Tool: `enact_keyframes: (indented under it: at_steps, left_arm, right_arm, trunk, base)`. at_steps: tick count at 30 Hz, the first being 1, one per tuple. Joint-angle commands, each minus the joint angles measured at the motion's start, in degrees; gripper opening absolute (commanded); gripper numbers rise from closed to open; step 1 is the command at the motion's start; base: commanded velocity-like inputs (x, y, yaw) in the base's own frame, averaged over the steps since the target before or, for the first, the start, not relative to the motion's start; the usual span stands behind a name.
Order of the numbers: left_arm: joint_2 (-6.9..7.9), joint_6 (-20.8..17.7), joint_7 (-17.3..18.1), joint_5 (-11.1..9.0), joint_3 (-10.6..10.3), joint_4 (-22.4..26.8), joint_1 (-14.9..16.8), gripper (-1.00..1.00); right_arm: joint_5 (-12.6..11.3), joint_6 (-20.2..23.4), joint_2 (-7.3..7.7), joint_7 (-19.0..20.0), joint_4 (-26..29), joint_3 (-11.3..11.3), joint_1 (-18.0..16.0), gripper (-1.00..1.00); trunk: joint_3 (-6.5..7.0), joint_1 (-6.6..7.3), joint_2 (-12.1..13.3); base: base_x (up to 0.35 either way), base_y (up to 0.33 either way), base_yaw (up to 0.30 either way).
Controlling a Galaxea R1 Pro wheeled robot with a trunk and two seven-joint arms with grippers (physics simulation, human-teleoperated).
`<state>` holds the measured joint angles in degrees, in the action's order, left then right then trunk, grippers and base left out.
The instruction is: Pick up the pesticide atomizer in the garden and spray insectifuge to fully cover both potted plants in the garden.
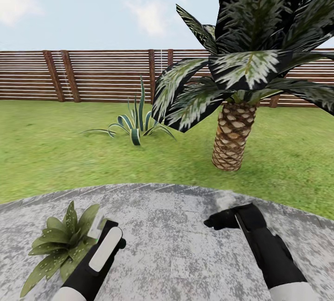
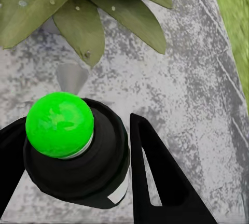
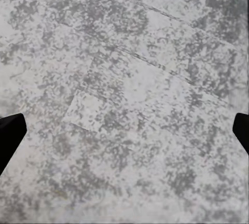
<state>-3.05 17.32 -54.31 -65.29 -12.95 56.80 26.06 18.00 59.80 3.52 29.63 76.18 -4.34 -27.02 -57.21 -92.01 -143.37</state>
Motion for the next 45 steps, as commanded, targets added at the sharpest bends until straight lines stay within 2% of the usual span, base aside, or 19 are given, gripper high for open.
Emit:
enact_keyframes:
  at_steps: [1,2,3,5,7,8,9,11,12,13,15,17,18,21,25,37,40,45]
  left_arm:
    - [-0.13,0.3,-0.2,-0.3,-0.1,-0.2,0.1,-1.00]
    - [-0.19,0.3,-0.3,-0.3,-0.1,-0.2,0.1,-1.00]
    - [-0.31,0.3,-0.8,-0.2,-0.1,-0.3,0.1,-1.00]
    - [-1.76,0.3,-3.2,0.9,-0.6,-0.5,0.7,-1.00]
    - [-3.46,0.3,-5.3,5.1,-2.1,-0.5,1.2,-1.00]
    - [-3.95,0.3,-6.2,7.6,-3.0,-0.5,1.3,-1.00]
    - [-4.23,0.3,-6.8,9.5,-3.8,-0.5,1.4,-1.00]
    - [-4.43,0.2,-7.2,11.6,-4.7,-0.5,1.4,-1.00]
    - [-4.54,0.2,-7.3,12.1,-4.9,-0.4,1.4,-1.00]
    - [-4.59,0.3,-7.3,12.2,-5.0,-0.5,1.4,-1.00]
    - [-4.63,0.7,-7.0,12.5,-5.2,-0.9,1.4,-1.00]
    - [-4.64,0.8,-6.8,12.6,-5.3,-1.2,1.3,-1.00]
    - [-4.74,0.9,-6.4,12.9,-5.7,-1.8,1.1,-1.00]
    - [-4.63,1.0,-6.5,12.7,-10.1,-2.5,1.0,-1.00]
    - [-4.53,1.0,-7.1,12.7,-11.8,-2.8,0.7,-1.00]
    - [-4.26,1.7,-7.5,12.7,-11.4,-4.6,0.1,-1.00]
    - [-4.46,2.0,-7.5,11.3,-9.2,-5.6,0.0,-1.00]
    - [-4.66,4.7,-7.6,10.7,-5.8,-7.2,0.0,-1.00]
  right_arm:
    - [0.6,-1.0,0.36,-0.8,-3.9,0.0,0.1,1.00]
    - [0.6,-2.1,0.53,-1.3,-5.5,0.0,0.4,1.00]
    - [0.7,-5.2,0.98,-2.0,-8.1,0.1,1.6,1.00]
    - [0.7,-17.5,3.24,-3.1,-11.2,0.3,6.8,1.00]
    - [0.7,-26.8,5.69,-4.6,-12.3,0.5,10.9,1.00]
    - [0.7,-30.4,6.79,-7.5,-13.5,1.2,13.0,1.00]
    - [0.5,-34.7,7.83,-12.1,-15.5,2.8,15.1,1.00]
    - [-0.1,-49.4,8.92,-22.3,-21.0,8.2,18.1,1.00]
    - [-0.2,-56.2,9.24,-25.4,-23.1,11.0,19.2,1.00]
    - [-0.3,-58.8,9.40,-26.4,-24.4,12.4,19.7,1.00]
    - [-0.6,-66.5,9.84,-29.1,-31.8,19.3,21.3,1.00]
    - [-0.6,-69.7,10.00,-29.7,-35.6,21.7,21.7,1.00]
    - [-0.7,-74.3,10.11,-30.0,-38.7,23.0,21.9,1.00]
    - [-0.8,-83.8,11.82,-30.7,-44.0,24.2,22.2,1.00]
    - [-0.6,-86.8,12.57,-30.7,-47.0,24.3,22.3,1.00]
    - [0.2,-86.9,11.58,-30.5,-46.6,23.9,22.3,1.00]
    - [0.4,-86.6,11.33,-30.5,-46.9,23.9,22.4,1.00]
    - [0.5,-86.6,10.87,-30.5,-47.4,23.9,22.4,1.00]
  trunk:
    - [-0.05,0.02,0.0]
    - [-0.05,0.02,0.0]
    - [-0.05,0.02,0.0]
    - [-0.05,0.02,0.0]
    - [-0.05,0.02,0.0]
    - [-0.05,0.02,0.0]
    - [-0.05,0.02,0.0]
    - [-0.05,0.02,0.0]
    - [-0.05,0.02,0.0]
    - [-0.05,0.02,0.0]
    - [-0.05,0.02,0.0]
    - [-0.05,0.02,0.0]
    - [-0.05,0.02,0.0]
    - [-0.05,0.02,0.0]
    - [-0.05,0.02,0.0]
    - [-0.05,0.02,0.0]
    - [-0.05,0.02,0.0]
    - [-0.05,0.02,0.0]
  base:
    - [0.000,0.000,0.000]
    - [0.000,0.000,0.000]
    - [0.000,0.000,0.000]
    - [0.000,0.000,0.000]
    - [0.000,0.000,0.000]
    - [0.000,0.000,0.000]
    - [0.000,0.000,0.000]
    - [0.000,0.000,0.000]
    - [0.000,0.000,0.000]
    - [0.000,0.000,0.000]
    - [0.000,0.000,0.000]
    - [0.003,0.000,0.000]
    - [0.096,-0.042,0.000]
    - [0.213,-0.120,0.000]
    - [0.284,-0.197,0.000]
    - [0.297,-0.181,0.001]
    - [0.295,-0.203,0.218]
    - [0.117,-0.093,0.273]
